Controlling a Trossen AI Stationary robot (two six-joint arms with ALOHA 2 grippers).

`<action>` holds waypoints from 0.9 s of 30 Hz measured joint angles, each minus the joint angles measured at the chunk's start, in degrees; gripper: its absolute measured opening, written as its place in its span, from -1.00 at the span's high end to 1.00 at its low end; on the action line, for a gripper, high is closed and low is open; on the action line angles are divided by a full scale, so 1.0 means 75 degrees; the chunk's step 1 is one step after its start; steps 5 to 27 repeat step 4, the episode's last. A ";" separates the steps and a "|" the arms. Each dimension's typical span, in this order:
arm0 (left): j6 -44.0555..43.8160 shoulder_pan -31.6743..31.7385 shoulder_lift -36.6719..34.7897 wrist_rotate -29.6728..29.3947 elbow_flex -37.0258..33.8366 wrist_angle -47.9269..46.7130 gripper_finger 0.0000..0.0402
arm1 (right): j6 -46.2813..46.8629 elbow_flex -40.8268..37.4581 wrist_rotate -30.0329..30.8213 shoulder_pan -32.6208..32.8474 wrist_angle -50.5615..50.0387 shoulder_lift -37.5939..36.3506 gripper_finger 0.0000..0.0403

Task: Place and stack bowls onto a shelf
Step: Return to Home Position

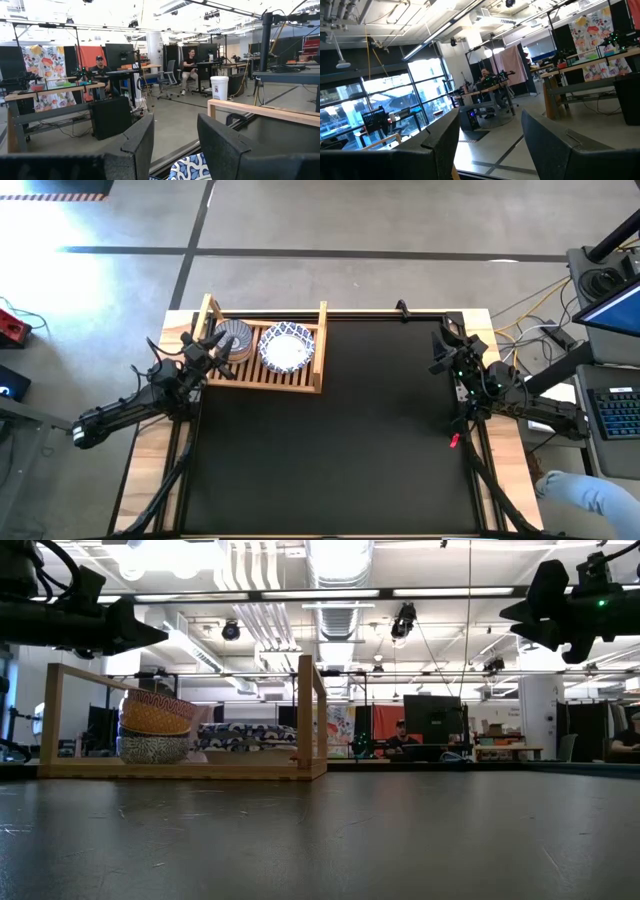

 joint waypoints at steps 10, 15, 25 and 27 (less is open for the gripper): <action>0.0000 0.0001 0.0001 0.0001 0.0000 0.0002 0.33 | 0.0000 0.0000 0.0000 -0.0003 -0.0001 0.0000 0.00; 0.0000 0.0001 0.0001 0.0001 0.0000 0.0002 0.33 | 0.0000 0.0000 0.0000 -0.0003 -0.0001 0.0000 0.00; 0.0000 0.0001 0.0001 0.0001 0.0000 0.0002 0.33 | 0.0000 0.0000 0.0000 -0.0003 -0.0001 0.0000 0.00; 0.0000 0.0001 0.0001 0.0001 0.0000 0.0002 0.33 | 0.0000 0.0000 0.0000 -0.0003 -0.0001 0.0000 0.00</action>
